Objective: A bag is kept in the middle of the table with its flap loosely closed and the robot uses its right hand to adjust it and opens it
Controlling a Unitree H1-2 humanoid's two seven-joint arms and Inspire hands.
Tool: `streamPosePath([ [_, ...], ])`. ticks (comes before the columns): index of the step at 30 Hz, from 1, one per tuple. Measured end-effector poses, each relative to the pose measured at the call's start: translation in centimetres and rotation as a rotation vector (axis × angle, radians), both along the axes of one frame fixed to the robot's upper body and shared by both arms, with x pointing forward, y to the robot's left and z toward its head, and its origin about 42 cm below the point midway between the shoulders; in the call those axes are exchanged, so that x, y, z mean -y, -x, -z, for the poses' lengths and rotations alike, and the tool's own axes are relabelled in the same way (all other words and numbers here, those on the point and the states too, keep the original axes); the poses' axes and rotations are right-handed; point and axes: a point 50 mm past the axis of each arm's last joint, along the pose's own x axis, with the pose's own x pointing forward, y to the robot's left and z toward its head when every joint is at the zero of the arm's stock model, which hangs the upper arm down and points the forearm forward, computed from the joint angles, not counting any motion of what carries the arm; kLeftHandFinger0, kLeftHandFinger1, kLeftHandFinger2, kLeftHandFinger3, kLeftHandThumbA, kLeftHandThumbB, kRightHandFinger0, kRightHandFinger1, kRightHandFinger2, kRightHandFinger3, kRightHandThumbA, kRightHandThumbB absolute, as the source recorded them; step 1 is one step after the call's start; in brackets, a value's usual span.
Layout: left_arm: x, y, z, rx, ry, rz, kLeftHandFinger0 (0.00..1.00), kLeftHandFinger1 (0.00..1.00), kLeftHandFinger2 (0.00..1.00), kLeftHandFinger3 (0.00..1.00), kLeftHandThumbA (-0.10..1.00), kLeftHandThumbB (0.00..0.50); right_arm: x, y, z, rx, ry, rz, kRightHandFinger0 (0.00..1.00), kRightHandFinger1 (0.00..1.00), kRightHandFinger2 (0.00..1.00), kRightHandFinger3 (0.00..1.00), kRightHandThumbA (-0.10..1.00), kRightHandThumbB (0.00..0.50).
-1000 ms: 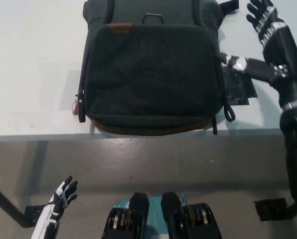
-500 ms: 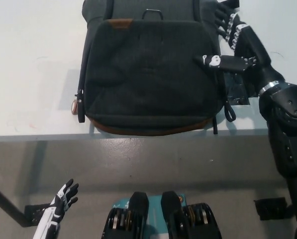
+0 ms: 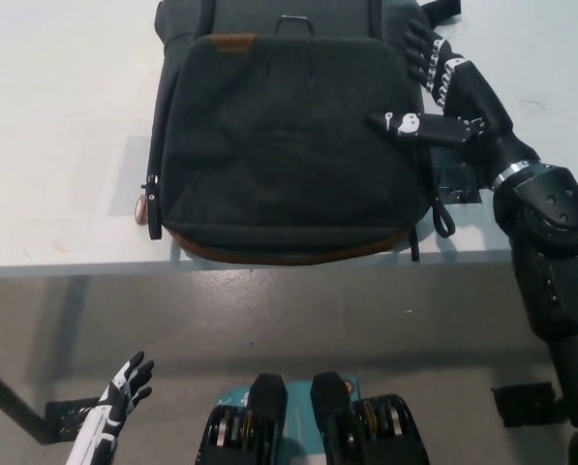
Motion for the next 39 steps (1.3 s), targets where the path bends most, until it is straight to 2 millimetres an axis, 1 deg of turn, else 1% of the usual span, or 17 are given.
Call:
streamPosePath([
  [2, 0.0, 0.0, 0.0, 0.000, -0.001, 0.001, 1.00, 1.00, 1.00, 1.00, 1.00, 0.500, -0.3, 0.0, 0.0, -0.002, -0.005, -0.005, 1.00, 1.00, 1.00, 1.00, 1.00, 0.337],
  [6, -0.1, 0.0, 0.0, 0.000, -0.006, 0.002, 1.00, 1.00, 1.00, 1.00, 1.00, 0.500, -0.6, 0.1, -0.1, 0.003, -0.008, -0.010, 1.00, 1.00, 1.00, 1.00, 0.97, 0.331],
  [13, -0.4, 0.0, 0.0, -0.002, -0.020, 0.005, 1.00, 1.00, 1.00, 1.00, 1.00, 0.500, -0.8, 0.4, -1.0, 0.035, -0.003, -0.031, 1.00, 1.00, 1.00, 1.00, 1.00, 0.374],
  [15, -0.4, 0.0, 0.0, -0.003, -0.023, 0.006, 1.00, 1.00, 1.00, 1.00, 1.00, 0.500, -1.4, 0.7, -1.8, 0.059, 0.005, -0.057, 1.00, 1.00, 1.00, 1.00, 1.00, 0.360],
  [17, -0.4, 0.0, 0.1, -0.005, -0.027, 0.007, 1.00, 1.00, 1.00, 1.00, 1.00, 0.500, -1.9, 1.0, -2.3, 0.075, 0.009, -0.084, 1.00, 1.00, 1.00, 1.00, 1.00, 0.306],
  [19, -0.4, 0.0, 0.1, -0.008, -0.030, 0.007, 1.00, 1.00, 1.00, 1.00, 1.00, 0.500, -2.3, 1.2, -2.7, 0.082, 0.010, -0.103, 1.00, 1.00, 1.00, 1.00, 1.00, 0.301],
  [26, -0.4, 0.1, 0.3, -0.012, -0.036, 0.008, 1.00, 1.00, 1.00, 1.00, 1.00, 0.500, -3.1, 1.2, -3.1, 0.085, 0.010, -0.138, 1.00, 1.00, 1.00, 1.00, 1.00, 0.296],
  [28, -0.4, 0.0, 0.3, -0.013, -0.036, 0.008, 1.00, 1.00, 1.00, 1.00, 1.00, 0.500, -3.1, 1.2, -3.2, 0.084, 0.012, -0.143, 1.00, 1.00, 1.00, 1.00, 1.00, 0.323],
  [30, -0.4, 0.0, 0.4, -0.016, -0.038, 0.008, 1.00, 1.00, 1.00, 1.00, 1.00, 0.500, -3.1, 1.2, -3.2, 0.082, 0.013, -0.147, 1.00, 1.00, 1.00, 1.00, 0.99, 0.317],
  [32, -0.4, 0.1, 0.5, -0.021, -0.038, 0.007, 1.00, 1.00, 1.00, 1.00, 1.00, 0.500, -3.2, 1.2, -3.1, 0.079, 0.013, -0.153, 1.00, 1.00, 1.00, 1.00, 0.90, 0.369],
  [33, -0.4, 0.1, 0.6, -0.023, -0.038, 0.007, 1.00, 1.00, 1.00, 1.00, 1.00, 0.500, -3.2, 1.2, -3.1, 0.078, 0.014, -0.154, 1.00, 0.96, 1.00, 1.00, 0.67, 0.370],
  [34, -0.4, 0.1, 0.6, -0.023, -0.037, 0.007, 1.00, 1.00, 1.00, 1.00, 1.00, 0.500, -3.2, 1.2, -3.0, 0.068, 0.011, -0.153, 0.59, 0.59, 0.66, 0.64, 0.38, 0.332],
  [35, -0.4, 0.1, 0.6, -0.023, -0.037, 0.007, 1.00, 1.00, 1.00, 1.00, 1.00, 0.500, -3.3, 1.2, -2.9, 0.060, 0.010, -0.150, 0.24, 0.32, 0.37, 0.26, 0.09, 0.244],
  [36, -0.4, 0.1, 0.6, -0.023, -0.037, 0.007, 1.00, 1.00, 1.00, 1.00, 1.00, 0.500, -3.4, 1.1, -2.8, 0.047, 0.012, -0.138, 0.05, 0.23, 0.37, 0.25, -0.06, 0.213],
  [37, -0.4, 0.1, 0.6, -0.023, -0.036, 0.007, 1.00, 1.00, 1.00, 1.00, 1.00, 0.500, -3.5, 1.1, -2.7, 0.039, 0.018, -0.119, 0.00, 0.26, 0.50, 0.38, -0.10, 0.194],
  [38, -0.5, 0.1, 0.6, -0.023, -0.036, 0.007, 1.00, 1.00, 1.00, 1.00, 1.00, 0.500, -3.7, 1.1, -2.7, 0.033, 0.026, -0.103, 0.00, 0.34, 0.61, 0.51, -0.10, 0.117],
  [39, -0.5, 0.1, 0.5, -0.023, -0.035, 0.007, 1.00, 1.00, 1.00, 1.00, 1.00, 0.500, -3.8, 1.0, -2.6, 0.027, 0.032, -0.080, 0.01, 0.37, 0.65, 0.61, -0.10, 0.107],
])
